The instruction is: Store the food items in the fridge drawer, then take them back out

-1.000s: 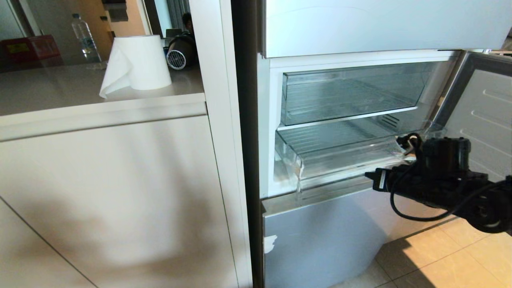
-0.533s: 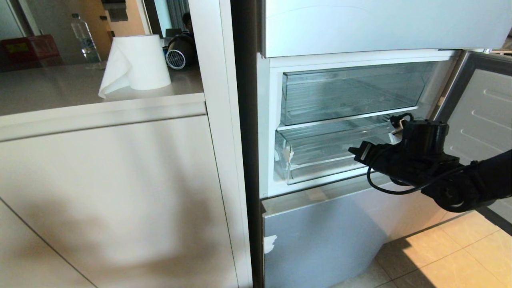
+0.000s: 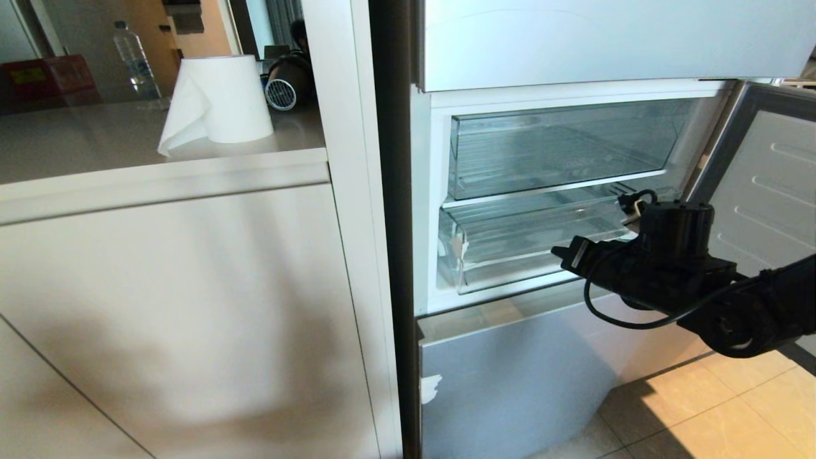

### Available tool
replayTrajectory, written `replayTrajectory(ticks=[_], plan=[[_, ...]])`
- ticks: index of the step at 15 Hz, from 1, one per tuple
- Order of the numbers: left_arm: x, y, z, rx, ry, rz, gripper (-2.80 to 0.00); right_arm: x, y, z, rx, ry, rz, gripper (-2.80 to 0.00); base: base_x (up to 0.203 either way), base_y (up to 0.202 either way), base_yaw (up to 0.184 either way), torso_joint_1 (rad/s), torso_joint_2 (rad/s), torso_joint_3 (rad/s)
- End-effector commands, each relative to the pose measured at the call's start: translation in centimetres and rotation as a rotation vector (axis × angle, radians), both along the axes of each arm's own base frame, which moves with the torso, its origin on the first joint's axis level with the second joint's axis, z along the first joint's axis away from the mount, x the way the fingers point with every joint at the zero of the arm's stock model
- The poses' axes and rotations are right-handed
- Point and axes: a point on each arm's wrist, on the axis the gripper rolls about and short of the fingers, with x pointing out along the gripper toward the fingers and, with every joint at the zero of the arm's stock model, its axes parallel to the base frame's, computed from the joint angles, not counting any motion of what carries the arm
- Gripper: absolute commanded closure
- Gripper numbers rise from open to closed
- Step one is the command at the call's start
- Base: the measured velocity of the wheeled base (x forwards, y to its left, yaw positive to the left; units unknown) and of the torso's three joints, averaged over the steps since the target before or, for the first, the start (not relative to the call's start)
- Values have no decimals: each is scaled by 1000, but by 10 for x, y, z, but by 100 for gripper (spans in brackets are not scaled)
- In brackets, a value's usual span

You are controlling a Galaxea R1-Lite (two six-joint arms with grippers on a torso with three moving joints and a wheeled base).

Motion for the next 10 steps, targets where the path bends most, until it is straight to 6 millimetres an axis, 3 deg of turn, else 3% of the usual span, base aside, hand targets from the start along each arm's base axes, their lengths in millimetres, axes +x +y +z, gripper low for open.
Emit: replayTrajectory(ticks=[1,3,6,10], plan=[[0,0,0,0,1,0,0,13,3,-14,-13,25,-9,0,0,0,0,0,0,0],[0,0,0,0,1,0,0,29,7,-22,-28,24,-6,0,0,0,0,0,0,0],[0,0,0,0,0,0,0,50,12,-12,-4,-36,-5,0,0,0,0,0,0,0],[0,0,0,0,1,0,0,58,16,-8,0,-67,0,0,0,0,0,0,0,0]])
